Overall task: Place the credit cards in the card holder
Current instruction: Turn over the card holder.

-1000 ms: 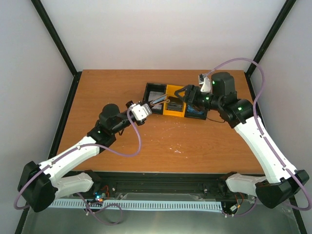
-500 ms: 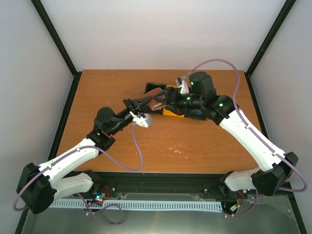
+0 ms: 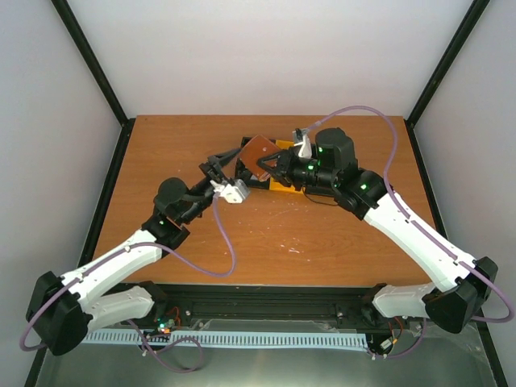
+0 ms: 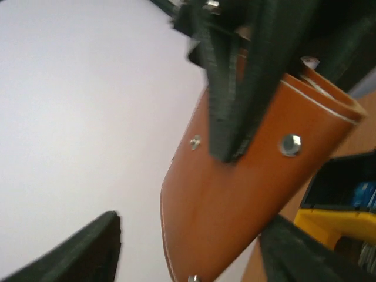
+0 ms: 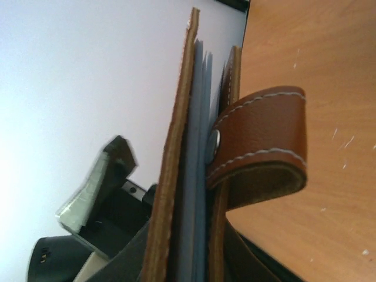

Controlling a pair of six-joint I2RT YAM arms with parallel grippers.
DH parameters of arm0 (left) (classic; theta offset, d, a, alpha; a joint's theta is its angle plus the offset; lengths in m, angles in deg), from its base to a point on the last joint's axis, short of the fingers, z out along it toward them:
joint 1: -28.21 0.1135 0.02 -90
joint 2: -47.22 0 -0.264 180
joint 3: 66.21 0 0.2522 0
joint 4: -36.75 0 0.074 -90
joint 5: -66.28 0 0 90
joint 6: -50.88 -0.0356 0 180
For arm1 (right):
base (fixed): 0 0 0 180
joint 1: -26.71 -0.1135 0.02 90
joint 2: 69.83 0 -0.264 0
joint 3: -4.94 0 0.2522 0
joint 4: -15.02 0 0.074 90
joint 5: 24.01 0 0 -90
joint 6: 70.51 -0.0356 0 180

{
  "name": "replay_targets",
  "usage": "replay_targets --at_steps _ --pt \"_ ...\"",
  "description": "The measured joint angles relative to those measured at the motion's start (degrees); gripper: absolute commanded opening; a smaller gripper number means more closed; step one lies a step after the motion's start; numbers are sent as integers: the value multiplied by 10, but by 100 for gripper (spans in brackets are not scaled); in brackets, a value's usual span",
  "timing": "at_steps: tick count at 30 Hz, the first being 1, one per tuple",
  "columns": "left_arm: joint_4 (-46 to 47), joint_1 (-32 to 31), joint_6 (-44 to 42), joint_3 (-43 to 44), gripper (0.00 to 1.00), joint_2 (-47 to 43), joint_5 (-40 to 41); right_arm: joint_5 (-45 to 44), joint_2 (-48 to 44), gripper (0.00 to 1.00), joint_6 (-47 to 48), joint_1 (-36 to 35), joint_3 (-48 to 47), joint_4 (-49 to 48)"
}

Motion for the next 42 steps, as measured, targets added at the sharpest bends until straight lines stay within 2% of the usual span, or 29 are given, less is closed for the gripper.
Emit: replay_targets --at_steps 1,2,5,9,13,17,21,24,28,34,37,38,40,42 --pt "-5 0 21 0 96 -7 8 -7 -4 17 6 0 5 -6" --pt "-12 0 41 0 99 -14 14 -16 -8 17 14 0 9 -10" --pt "-52 0 128 2 100 -35 30 -38 -20 17 49 0 20 -24" --pt "-157 0 342 43 100 -38 69 -50 -40 17 107 0 32 -45" --pt "-262 3 572 127 100 -31 74 -34 -52 20 147 0 43 -88" --pt "-243 20 754 99 100 -96 26 2 -53 20 160 1 49 -127" --pt "-207 65 926 73 98 -136 -41 45 -48 21 153 0 49 -177" --pt "-152 75 1028 70 88 -114 -90 71 -42 20 141 -3 49 -213" --pt "-86 75 1127 69 70 -59 -148 90 -39 20 126 -16 57 -249" --pt "8 75 1223 67 33 -21 -198 91 -31 20 120 -26 68 -263" --pt "40 75 1245 58 8 -26 -200 95 -27 21 120 -32 73 -270" --pt "44 75 1245 57 2 -28 -200 97 -26 27 120 -33 74 -271" --pt "48 75 1236 57 1 -31 -201 97 -26 46 124 -33 76 -271" --pt "40 75 1205 57 1 -34 -202 90 -29 60 141 -34 76 -257"
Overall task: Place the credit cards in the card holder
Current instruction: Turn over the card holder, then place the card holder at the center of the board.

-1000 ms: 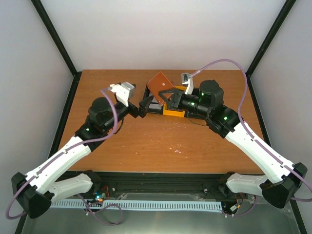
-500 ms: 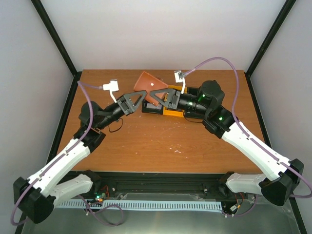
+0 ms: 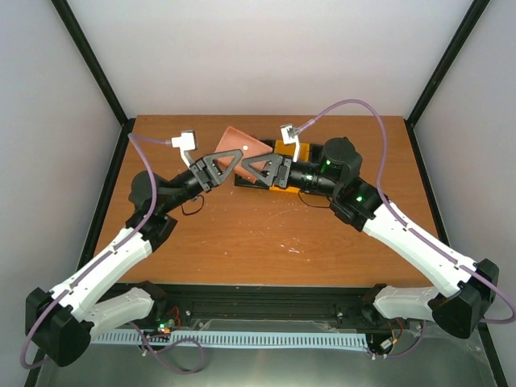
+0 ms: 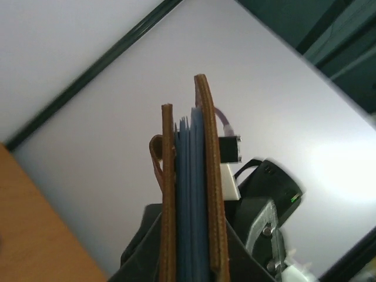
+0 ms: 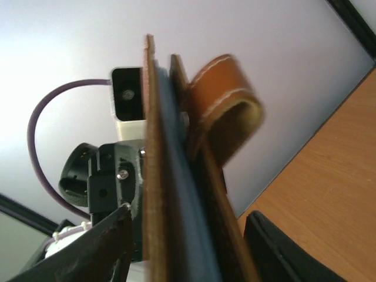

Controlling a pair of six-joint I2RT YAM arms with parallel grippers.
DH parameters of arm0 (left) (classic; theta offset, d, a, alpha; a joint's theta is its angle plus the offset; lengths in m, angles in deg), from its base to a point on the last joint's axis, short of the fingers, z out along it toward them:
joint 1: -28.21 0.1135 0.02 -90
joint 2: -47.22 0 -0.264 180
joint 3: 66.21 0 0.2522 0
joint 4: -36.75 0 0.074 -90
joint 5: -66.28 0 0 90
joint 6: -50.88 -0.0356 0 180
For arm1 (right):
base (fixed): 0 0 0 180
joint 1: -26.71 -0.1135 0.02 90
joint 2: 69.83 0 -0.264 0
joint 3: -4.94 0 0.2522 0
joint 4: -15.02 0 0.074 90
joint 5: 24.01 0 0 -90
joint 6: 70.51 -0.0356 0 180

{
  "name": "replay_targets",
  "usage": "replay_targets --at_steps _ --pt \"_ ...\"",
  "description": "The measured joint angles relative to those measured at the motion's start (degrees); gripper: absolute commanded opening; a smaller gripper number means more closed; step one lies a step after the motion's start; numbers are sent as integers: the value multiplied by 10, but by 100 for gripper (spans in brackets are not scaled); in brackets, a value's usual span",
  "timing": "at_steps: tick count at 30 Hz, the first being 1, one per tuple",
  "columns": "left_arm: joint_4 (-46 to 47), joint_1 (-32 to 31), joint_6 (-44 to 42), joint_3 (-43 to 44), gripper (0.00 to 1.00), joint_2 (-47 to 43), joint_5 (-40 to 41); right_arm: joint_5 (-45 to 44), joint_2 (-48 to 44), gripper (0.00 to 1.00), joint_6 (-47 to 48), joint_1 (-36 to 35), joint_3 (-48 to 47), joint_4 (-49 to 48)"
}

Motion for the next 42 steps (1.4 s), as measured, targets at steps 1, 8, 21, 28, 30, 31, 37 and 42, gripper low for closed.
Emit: replay_targets --at_steps 1,8,21,28,30,31,37,42 --pt "-9 0 -21 0 1 -3 0 -7 -3 64 9 0 0 13" --pt "-148 0 -348 0 1 -67 -28 -67 -75 69 89 37 0 157" --pt "-377 0 -882 36 1 -61 -63 -25 -41 68 193 57 -115 377" --pt "-422 0 -974 59 1 -38 -81 -13 -1 63 198 57 -123 424" --pt "-426 0 -983 61 1 -35 -89 -16 5 62 195 57 -125 427" --pt "-427 0 -985 63 1 -34 -92 -18 8 62 193 57 -125 428" --pt "-430 0 -991 66 0 -25 -103 -20 28 59 169 57 -125 427" --pt "-433 0 -991 66 1 -23 -103 -30 39 55 177 57 -129 445"
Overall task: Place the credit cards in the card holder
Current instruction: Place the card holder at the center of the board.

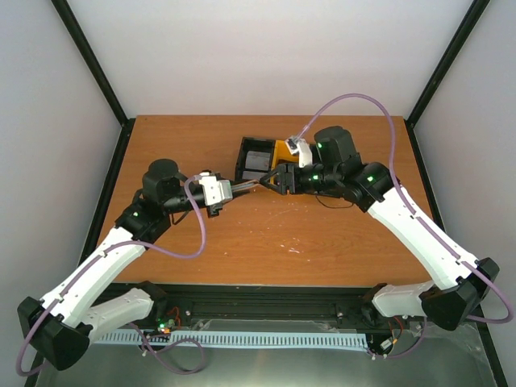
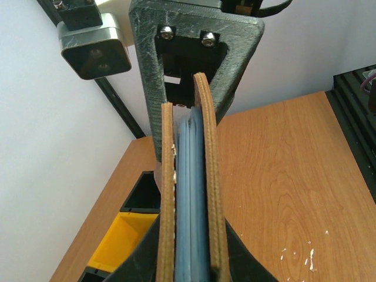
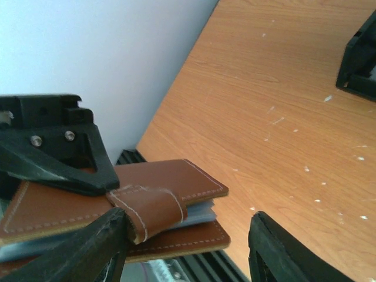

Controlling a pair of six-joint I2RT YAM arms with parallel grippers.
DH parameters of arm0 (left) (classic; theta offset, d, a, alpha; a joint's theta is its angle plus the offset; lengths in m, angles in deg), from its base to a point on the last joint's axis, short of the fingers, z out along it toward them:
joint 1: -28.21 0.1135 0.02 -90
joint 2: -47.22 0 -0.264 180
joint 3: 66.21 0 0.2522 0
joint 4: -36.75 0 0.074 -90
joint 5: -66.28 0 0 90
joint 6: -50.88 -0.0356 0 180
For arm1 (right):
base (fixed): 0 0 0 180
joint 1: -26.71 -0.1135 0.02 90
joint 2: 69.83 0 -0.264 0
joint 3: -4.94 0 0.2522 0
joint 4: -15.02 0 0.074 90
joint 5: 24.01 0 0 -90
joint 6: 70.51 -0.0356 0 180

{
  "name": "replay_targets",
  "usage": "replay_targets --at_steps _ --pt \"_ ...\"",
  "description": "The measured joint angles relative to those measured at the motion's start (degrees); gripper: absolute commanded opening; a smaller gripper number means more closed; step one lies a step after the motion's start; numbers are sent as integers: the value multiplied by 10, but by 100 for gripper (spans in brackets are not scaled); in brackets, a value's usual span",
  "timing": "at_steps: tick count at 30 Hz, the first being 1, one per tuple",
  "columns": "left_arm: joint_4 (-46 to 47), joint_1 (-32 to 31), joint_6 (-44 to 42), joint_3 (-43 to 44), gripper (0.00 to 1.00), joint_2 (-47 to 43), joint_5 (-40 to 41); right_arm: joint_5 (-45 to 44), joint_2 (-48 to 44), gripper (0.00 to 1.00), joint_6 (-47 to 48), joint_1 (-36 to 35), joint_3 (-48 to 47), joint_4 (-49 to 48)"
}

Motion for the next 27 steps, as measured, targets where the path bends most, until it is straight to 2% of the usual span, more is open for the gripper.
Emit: replay_targets --at_steps 3,12,18,22,27 --pt "-5 0 0 0 1 2 1 -26 0 53 34 -1 -3 26" --pt "-18 0 6 10 1 0 -34 -232 35 50 132 0 -33 145" --pt "-37 0 39 11 1 -1 -49 -263 31 52 140 0 -51 141" --pt "-43 0 126 3 1 11 -49 -263 11 53 136 0 -35 134" --pt "-48 0 318 -23 1 83 -45 -260 -22 54 111 0 27 116"
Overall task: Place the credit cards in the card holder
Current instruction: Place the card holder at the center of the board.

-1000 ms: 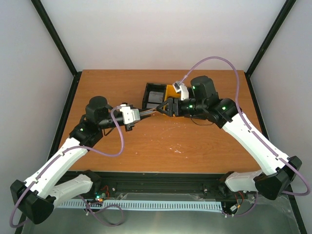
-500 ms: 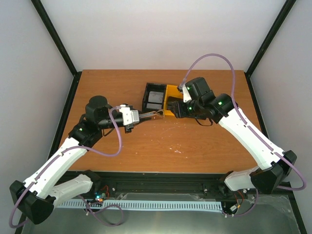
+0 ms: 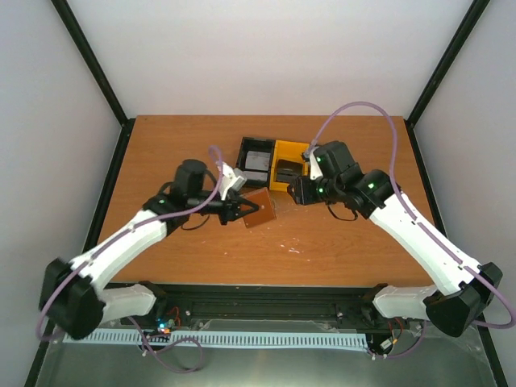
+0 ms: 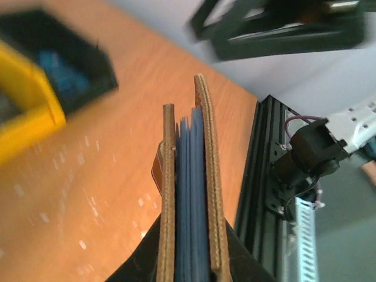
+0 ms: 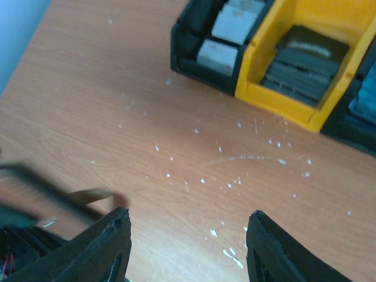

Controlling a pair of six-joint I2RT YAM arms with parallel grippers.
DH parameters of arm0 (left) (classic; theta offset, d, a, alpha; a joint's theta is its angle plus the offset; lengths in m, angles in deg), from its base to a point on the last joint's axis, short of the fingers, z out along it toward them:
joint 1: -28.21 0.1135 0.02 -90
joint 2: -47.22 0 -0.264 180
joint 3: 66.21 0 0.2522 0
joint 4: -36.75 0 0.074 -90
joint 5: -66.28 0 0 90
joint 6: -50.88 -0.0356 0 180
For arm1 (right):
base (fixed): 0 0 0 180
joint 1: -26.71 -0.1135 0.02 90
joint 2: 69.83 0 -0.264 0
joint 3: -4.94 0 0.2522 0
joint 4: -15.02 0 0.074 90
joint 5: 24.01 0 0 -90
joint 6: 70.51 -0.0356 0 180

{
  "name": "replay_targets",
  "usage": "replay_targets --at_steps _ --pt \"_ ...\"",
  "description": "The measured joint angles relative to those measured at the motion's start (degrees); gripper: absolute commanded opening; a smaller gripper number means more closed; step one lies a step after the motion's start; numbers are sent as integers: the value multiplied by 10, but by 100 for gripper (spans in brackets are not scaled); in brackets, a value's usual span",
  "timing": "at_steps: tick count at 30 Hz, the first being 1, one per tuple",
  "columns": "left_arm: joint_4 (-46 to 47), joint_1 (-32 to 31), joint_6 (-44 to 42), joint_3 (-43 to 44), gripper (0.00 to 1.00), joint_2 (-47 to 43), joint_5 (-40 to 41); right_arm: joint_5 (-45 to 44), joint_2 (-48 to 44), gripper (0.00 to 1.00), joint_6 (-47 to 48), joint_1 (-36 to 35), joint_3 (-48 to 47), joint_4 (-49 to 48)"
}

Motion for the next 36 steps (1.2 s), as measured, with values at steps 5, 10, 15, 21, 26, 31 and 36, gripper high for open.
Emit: replay_targets --at_steps 5,10,15,21,26,31,36 --pt "-11 -12 133 -16 1 137 -17 10 -5 54 -40 2 73 -22" --pt "-3 -19 183 -31 2 234 -82 20 -4 54 -72 3 118 -33" --pt "3 -19 189 15 1 366 -119 12 -4 54 -98 12 160 -50" --pt "2 -19 194 54 15 441 -131 10 -14 54 -123 20 219 -59" --pt "-9 -19 190 54 33 442 -121 37 -27 54 -134 22 262 -94" --pt "-21 -13 188 52 55 441 -76 86 -5 54 -135 22 303 -134" --pt "-40 -7 207 36 64 410 -6 109 28 53 -132 22 306 -159"
